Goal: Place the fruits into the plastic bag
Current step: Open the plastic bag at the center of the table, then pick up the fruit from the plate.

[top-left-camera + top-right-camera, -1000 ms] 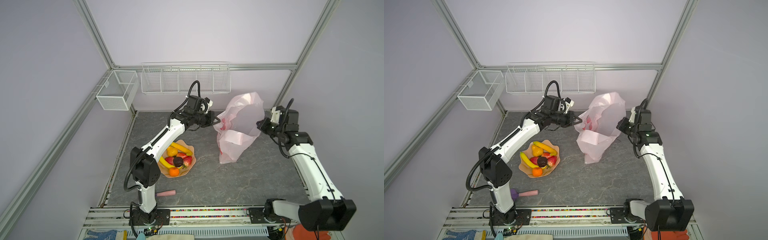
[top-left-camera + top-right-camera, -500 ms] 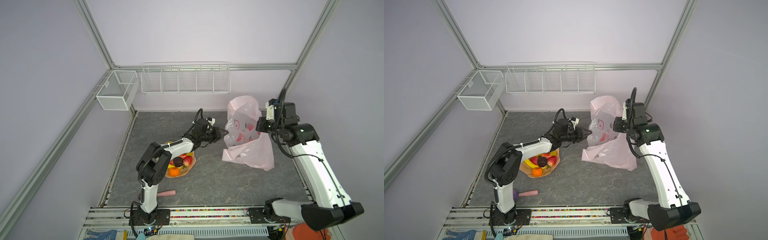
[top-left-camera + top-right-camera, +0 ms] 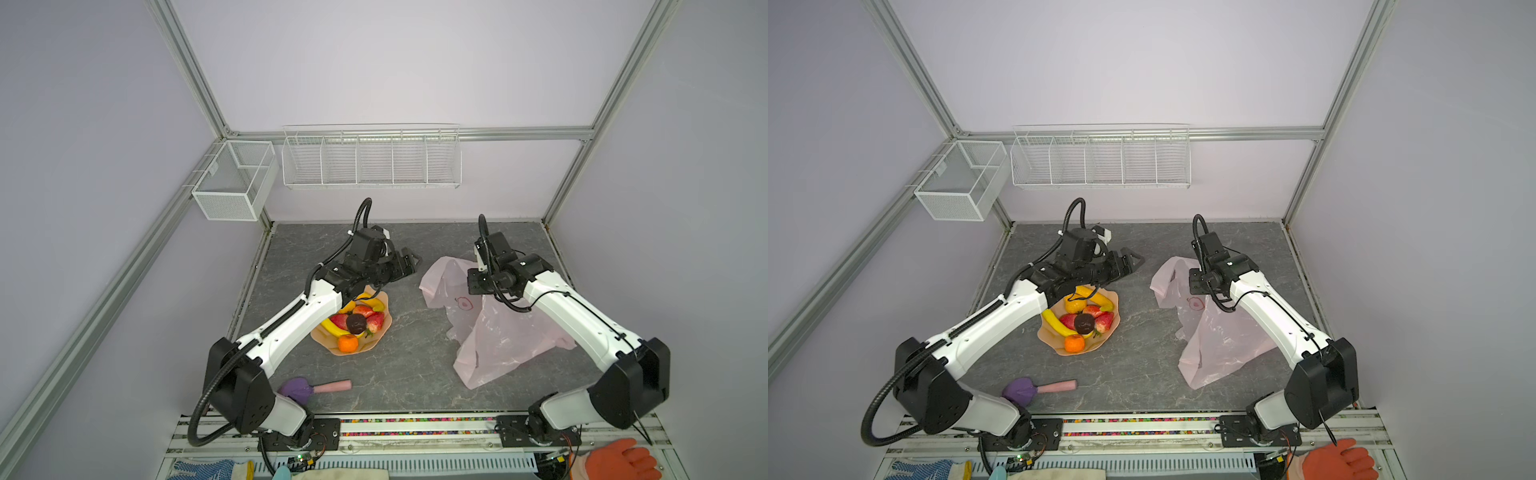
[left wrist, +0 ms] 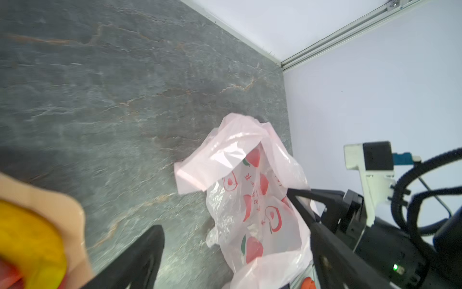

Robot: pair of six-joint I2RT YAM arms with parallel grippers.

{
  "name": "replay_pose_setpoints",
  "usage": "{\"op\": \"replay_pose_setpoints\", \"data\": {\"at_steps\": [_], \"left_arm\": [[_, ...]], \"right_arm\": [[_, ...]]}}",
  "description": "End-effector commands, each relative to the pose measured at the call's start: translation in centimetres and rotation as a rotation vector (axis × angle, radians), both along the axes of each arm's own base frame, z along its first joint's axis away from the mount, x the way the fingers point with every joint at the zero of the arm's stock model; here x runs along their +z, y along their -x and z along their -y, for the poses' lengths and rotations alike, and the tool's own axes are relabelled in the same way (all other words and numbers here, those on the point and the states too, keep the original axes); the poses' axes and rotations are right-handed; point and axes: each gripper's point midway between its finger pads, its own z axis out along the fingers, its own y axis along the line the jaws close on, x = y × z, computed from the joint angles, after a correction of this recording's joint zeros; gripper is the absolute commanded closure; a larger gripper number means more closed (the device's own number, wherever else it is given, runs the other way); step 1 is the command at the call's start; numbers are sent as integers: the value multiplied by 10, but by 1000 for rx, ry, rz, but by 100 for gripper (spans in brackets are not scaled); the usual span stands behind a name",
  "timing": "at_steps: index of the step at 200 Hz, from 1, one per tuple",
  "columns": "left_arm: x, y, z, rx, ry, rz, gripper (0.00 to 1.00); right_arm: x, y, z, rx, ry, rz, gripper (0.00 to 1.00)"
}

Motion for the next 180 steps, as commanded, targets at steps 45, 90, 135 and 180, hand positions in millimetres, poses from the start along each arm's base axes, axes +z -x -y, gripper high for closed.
{"op": "replay_pose_setpoints", "data": {"at_steps": [45,90,135,180], "left_arm": [[-56,38,-82,76,-352,-86,8],[-57,46,-119,101,-534,-100,7],[-80,49,-117,-29,-653,-164,11],[-97,34,-85,-164,-671,-231,27]], "right_arm": [[11,-10,-43,-141,-276,10,93],[19,-20,-58,-207,-376,10,93],[6,-21,-63,-212,-381,-27,93],[5,-19,-64,-192,-375,-29,93]]}}
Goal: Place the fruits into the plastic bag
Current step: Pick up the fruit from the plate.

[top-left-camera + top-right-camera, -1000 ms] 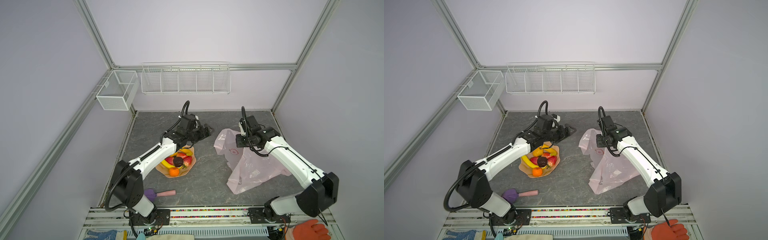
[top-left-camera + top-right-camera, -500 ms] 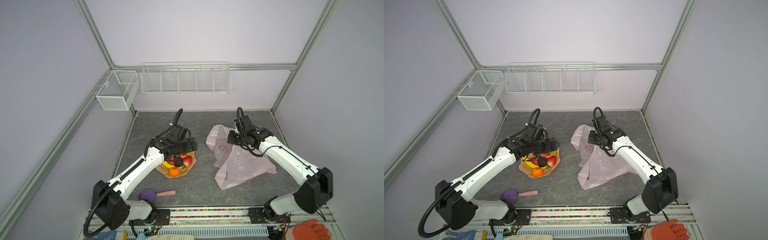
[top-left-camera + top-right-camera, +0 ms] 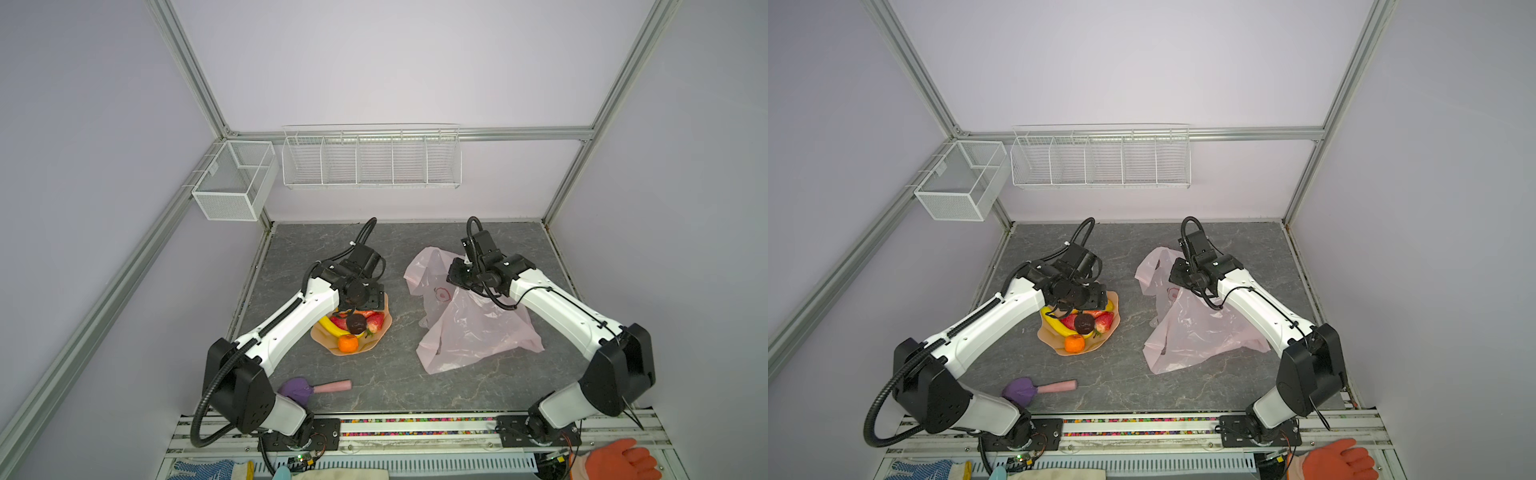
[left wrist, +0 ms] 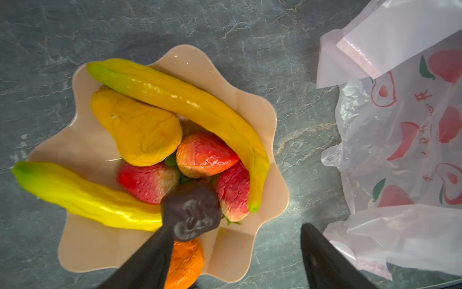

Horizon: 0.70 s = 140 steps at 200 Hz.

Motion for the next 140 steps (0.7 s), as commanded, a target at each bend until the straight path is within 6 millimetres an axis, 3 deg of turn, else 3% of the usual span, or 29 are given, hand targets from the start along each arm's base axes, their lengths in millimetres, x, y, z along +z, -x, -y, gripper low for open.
{"op": "replay_pose_setpoints", "data": {"at_steps": [1,53,103,140], "left_arm": [[-4,-1,13,-84,-14,-64,28],[-38,-7,28,-47,-28,-193,49],[-52,-1,26,-41,-67,-266,63],[-48,2,25,-46,-65,-269,74]], "right_arm": [[3,0,-6,3,-23,4,93],[5,4,-5,20,-25,10,93],[5,8,-3,32,-16,14,93],[8,9,-2,38,-11,22,93]]}}
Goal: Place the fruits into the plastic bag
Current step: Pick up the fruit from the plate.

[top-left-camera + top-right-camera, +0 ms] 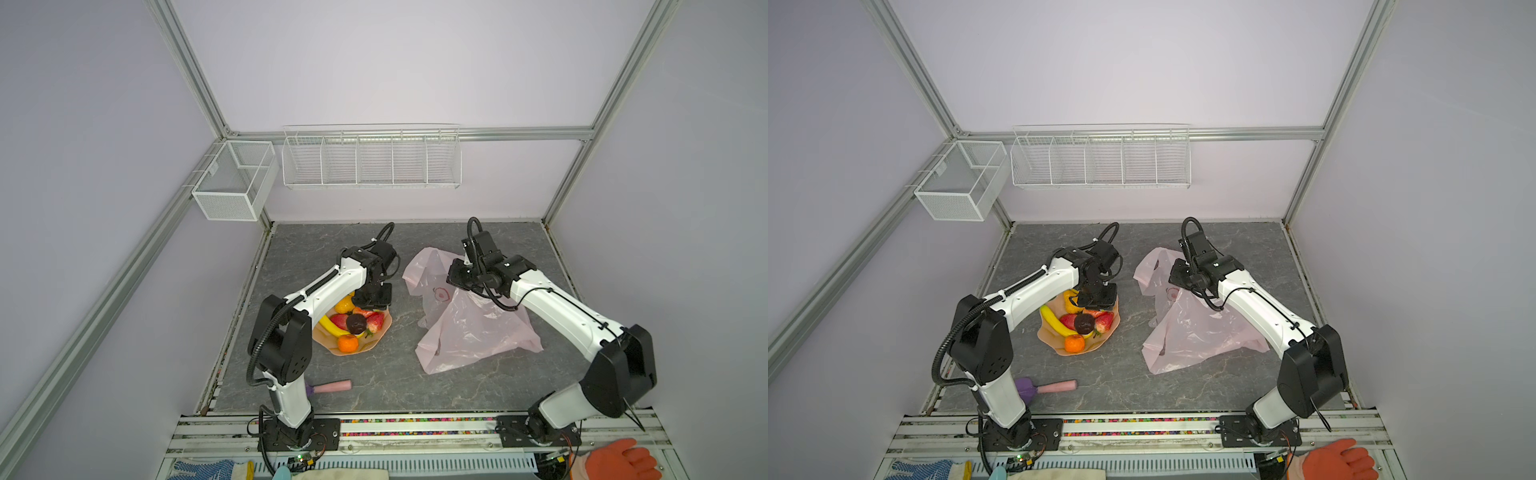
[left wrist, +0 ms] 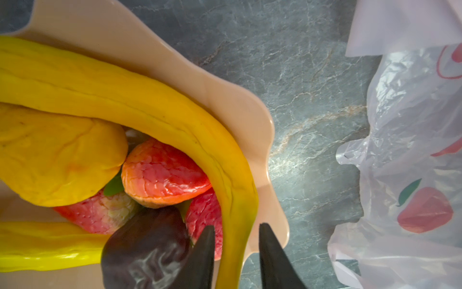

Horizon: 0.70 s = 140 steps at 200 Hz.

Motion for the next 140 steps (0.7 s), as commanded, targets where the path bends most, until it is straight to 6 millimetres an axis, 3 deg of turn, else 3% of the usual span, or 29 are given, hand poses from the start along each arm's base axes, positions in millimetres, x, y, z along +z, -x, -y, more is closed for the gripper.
{"op": "replay_pose_setpoints", "data": {"at_steps": [1,36,112,140], "left_arm": [[6,7,0,-13,-9,-27,74],[10,10,-3,-22,-20,-34,87],[69,20,-7,-11,35,32,100],[95,32,16,-100,153,70,100]], "right_arm": [[7,6,0,18,-5,20,93],[8,6,-1,20,-5,21,94],[10,7,1,28,7,24,93],[13,5,3,31,18,31,93]]}}
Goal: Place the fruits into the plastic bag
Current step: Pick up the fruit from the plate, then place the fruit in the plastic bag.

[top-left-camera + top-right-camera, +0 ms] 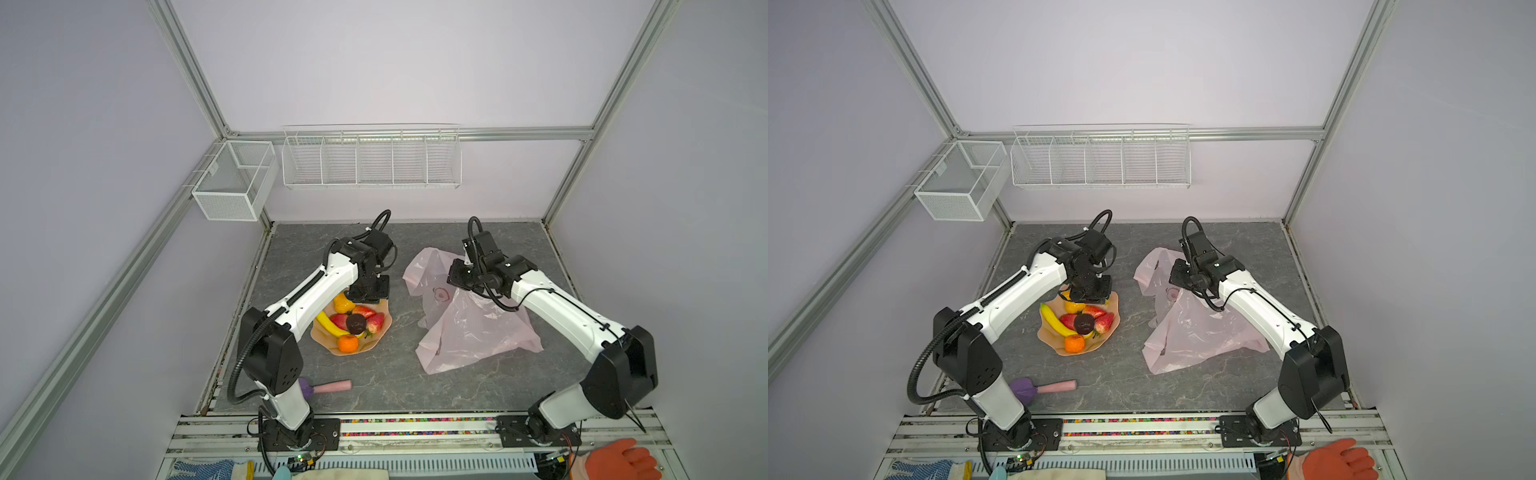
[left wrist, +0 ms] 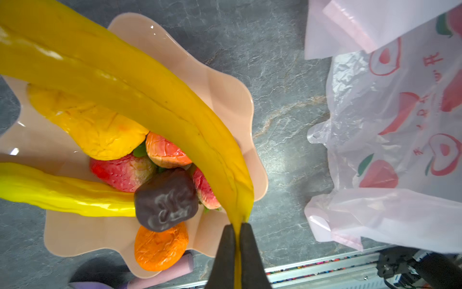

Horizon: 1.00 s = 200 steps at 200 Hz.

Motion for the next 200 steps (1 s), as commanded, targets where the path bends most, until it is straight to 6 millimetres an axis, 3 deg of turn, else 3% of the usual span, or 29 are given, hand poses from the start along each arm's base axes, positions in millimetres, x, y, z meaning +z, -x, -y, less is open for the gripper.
{"op": "replay_pose_setpoints", "data": {"at_steps": [1,40,76,114,170,200], "left_arm": [[29,21,17,-88,97,7,100],[56,35,83,-186,517,8,100],[74,45,120,-267,801,34,100],[50,49,125,-313,825,48,100],[38,33,136,-414,821,187,99],[17,30,140,-458,771,201,99]], "right_arm": [[12,4,2,14,6,24,93],[15,5,-1,30,-5,28,93],[22,7,-5,39,-66,36,94],[33,9,-11,71,-139,46,93],[42,18,-24,129,-239,30,94],[45,20,-27,138,-270,26,93]]}}
